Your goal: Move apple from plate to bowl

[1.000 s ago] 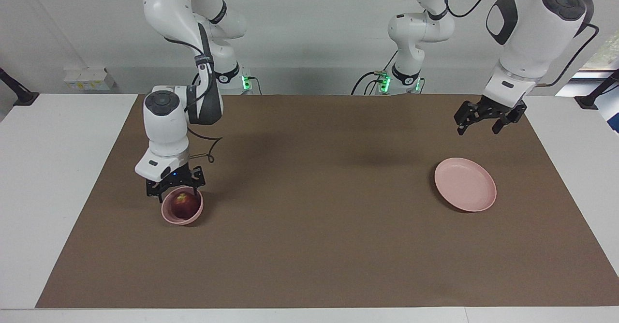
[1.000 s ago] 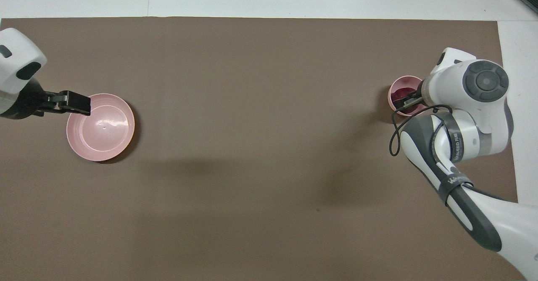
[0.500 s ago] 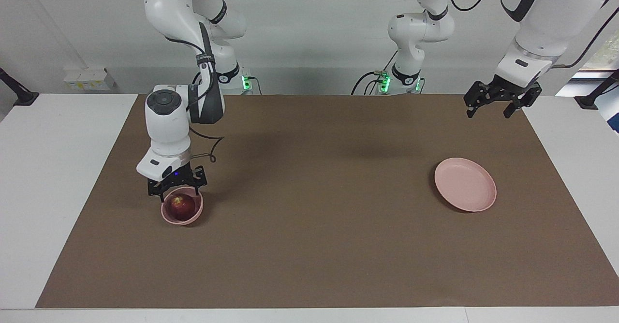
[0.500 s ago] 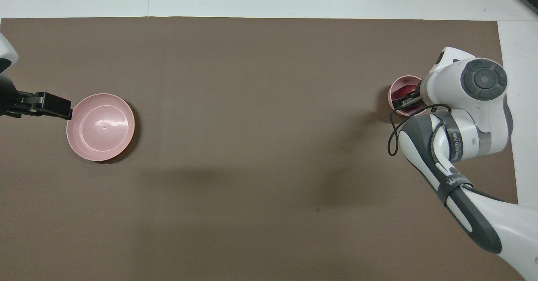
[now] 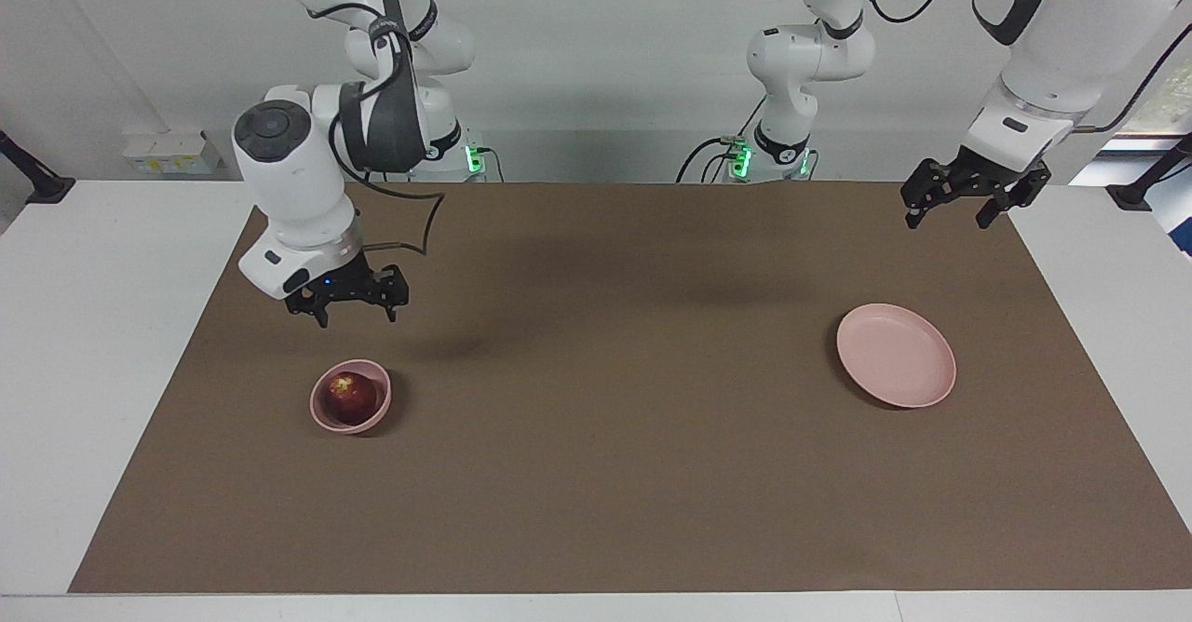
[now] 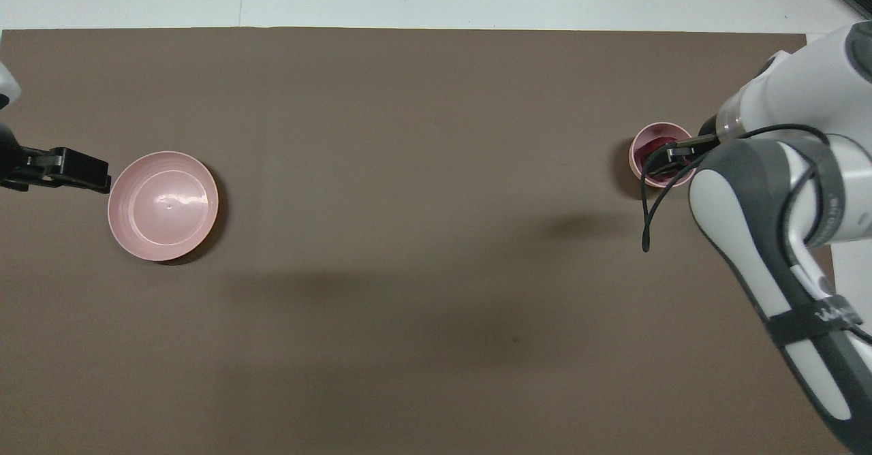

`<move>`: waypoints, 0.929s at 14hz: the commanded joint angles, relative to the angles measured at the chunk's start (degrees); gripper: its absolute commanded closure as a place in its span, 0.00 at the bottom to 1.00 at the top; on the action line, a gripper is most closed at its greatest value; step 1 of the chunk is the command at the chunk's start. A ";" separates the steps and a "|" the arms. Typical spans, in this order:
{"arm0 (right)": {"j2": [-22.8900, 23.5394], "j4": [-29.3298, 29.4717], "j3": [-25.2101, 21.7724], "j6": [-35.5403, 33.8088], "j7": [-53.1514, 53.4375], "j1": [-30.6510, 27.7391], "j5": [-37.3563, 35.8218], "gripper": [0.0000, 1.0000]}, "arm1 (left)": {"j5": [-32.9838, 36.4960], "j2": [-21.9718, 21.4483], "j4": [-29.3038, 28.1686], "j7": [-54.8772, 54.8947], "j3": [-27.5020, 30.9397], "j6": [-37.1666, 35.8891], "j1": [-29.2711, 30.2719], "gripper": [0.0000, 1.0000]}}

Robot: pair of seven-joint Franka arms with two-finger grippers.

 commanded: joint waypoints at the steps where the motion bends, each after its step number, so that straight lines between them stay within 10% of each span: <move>1: -2.60 2.69 -0.24 -7.50 8.18 -0.83 4.70 0.00 | 0.09 0.30 1.28 0.75 -0.56 -1.16 0.82 0.00; 6: -11.13 2.35 0.64 -13.66 6.72 -0.13 -2.68 0.00 | 0.09 0.30 1.28 0.75 -0.56 -1.16 0.91 0.00; 13: -11.05 2.70 -0.33 -13.16 6.10 -3.37 2.24 0.00 | 0.09 0.30 1.28 0.75 -0.56 -1.16 0.91 0.00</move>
